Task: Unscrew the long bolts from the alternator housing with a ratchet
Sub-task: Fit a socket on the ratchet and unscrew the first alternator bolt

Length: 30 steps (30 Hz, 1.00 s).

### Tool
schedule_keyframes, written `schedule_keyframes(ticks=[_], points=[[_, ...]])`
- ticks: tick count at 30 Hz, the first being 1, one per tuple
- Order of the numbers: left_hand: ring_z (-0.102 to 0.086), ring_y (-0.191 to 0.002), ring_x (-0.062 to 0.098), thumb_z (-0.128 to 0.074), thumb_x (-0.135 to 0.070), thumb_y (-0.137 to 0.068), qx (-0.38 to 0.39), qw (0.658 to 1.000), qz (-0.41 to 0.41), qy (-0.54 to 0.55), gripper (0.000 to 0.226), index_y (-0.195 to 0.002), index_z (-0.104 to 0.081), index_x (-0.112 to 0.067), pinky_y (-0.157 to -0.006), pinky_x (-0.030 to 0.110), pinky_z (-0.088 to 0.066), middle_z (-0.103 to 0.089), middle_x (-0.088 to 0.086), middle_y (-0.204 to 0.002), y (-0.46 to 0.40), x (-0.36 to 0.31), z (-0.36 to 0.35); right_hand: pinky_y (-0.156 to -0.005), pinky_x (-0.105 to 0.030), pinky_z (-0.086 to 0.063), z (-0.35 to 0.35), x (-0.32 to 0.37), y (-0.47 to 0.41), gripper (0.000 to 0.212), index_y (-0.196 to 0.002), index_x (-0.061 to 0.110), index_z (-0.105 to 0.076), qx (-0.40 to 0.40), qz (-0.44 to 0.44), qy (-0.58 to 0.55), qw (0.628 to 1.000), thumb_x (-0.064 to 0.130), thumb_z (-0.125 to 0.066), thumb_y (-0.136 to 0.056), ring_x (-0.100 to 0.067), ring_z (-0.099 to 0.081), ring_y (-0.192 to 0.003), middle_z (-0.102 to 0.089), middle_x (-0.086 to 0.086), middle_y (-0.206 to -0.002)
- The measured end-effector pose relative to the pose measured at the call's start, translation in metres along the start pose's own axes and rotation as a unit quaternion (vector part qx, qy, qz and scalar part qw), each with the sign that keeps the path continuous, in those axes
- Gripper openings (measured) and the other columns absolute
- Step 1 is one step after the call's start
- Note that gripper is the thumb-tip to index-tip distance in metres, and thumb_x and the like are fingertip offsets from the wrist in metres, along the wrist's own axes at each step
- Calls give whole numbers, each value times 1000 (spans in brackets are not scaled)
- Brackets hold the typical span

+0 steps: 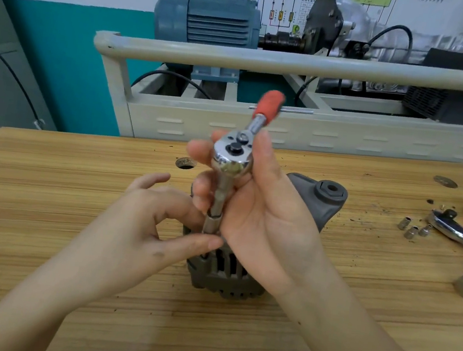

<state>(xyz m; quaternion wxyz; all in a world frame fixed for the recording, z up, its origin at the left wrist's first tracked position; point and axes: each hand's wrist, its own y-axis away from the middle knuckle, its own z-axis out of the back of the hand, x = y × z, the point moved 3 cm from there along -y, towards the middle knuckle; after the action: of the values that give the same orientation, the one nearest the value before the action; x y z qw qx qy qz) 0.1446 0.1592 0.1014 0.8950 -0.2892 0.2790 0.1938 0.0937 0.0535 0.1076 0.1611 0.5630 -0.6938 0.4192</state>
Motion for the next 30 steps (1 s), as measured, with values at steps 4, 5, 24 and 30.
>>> schedule_keyframes(ticks=[4,5,24,30], points=[[-36,-87,-36,-53,-63,-53,-13,999,15,-28,41,-62,-66,-24,-92,-7,-12,-65,-21,-90,0,0,-1,-64,-23,-52,1,6,2,25,-89,9,-61,-1,37,0,999,25,-67,-71,-11,-63,-74,-68,-3,-94],[-37,-88,-35,-54,-63,-53,-16,999,16,-25,40,-61,-65,-26,-94,-5,-13,-65,-21,-90,0,-1,-1,-64,-24,-52,2,7,2,24,-88,9,-61,0,41,-1,999,22,-68,-69,-12,-64,-75,-69,-4,-94],[-54,-92,-8,-57,-58,-59,0,1000,-3,-21,45,-71,-70,-16,-94,26,-33,-63,-16,-93,-2,-3,4,-65,-26,-53,0,3,2,21,-83,13,-60,27,27,-45,998,17,-72,-66,-17,-65,-74,-68,-7,-90],[-52,-99,-12,-52,-58,-65,55,998,3,12,41,-87,-69,-28,-103,11,-24,-65,-19,-100,0,0,3,-64,-22,-52,-2,1,-1,25,-95,12,-57,10,7,-19,1000,29,-59,-77,-10,-65,-70,-70,-1,-90]])
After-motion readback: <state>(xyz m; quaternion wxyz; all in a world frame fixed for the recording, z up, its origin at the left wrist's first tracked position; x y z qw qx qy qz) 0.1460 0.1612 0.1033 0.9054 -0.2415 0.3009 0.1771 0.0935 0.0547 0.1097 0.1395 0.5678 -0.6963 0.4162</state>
